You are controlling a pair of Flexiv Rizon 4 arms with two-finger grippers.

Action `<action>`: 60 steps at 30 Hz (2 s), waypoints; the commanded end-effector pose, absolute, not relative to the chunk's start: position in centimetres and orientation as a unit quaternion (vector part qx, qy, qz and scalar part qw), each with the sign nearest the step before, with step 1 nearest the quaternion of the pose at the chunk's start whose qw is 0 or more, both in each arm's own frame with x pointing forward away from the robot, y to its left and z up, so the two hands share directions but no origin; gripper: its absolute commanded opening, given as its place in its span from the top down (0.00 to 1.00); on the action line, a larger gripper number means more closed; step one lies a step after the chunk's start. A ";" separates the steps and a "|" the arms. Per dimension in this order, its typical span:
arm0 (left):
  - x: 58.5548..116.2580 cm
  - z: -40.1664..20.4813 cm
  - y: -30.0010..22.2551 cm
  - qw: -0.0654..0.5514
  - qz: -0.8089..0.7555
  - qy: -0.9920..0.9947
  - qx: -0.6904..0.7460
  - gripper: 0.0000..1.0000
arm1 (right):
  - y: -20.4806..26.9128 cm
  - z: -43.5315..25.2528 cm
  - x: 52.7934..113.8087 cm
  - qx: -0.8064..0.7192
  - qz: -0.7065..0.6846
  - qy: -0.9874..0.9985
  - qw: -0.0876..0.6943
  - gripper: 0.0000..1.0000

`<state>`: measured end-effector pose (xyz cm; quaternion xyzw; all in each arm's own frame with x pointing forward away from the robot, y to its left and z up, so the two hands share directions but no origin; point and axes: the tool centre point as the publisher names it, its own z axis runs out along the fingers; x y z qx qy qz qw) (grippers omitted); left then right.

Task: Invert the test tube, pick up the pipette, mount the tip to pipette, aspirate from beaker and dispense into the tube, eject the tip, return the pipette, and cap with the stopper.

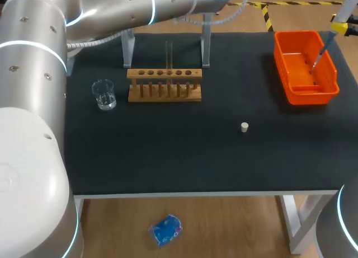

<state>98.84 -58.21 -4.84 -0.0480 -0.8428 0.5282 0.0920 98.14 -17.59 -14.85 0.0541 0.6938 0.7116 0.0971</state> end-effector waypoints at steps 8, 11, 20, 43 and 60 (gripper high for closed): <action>98.4 -2.9 -57.5 0.072 0.527 -0.845 -0.054 1.00 | -17.7 -14.8 98.2 0.053 0.711 0.694 0.095 1.00; 98.2 -2.7 -57.9 0.071 0.530 -0.843 -0.059 1.00 | -17.7 -14.8 98.2 0.053 0.711 0.694 0.095 1.00; 97.7 -3.2 -58.7 0.086 0.533 -0.839 -0.074 1.00 | -17.7 -14.8 98.2 0.053 0.711 0.694 0.095 1.00; 97.3 -5.0 -59.2 0.100 0.542 -0.832 -0.071 1.00 | -17.7 -14.8 98.2 0.053 0.711 0.694 0.095 1.00; 97.2 -6.9 -59.2 0.109 0.551 -0.825 -0.057 1.00 | -17.7 -14.8 98.2 0.053 0.711 0.694 0.095 1.00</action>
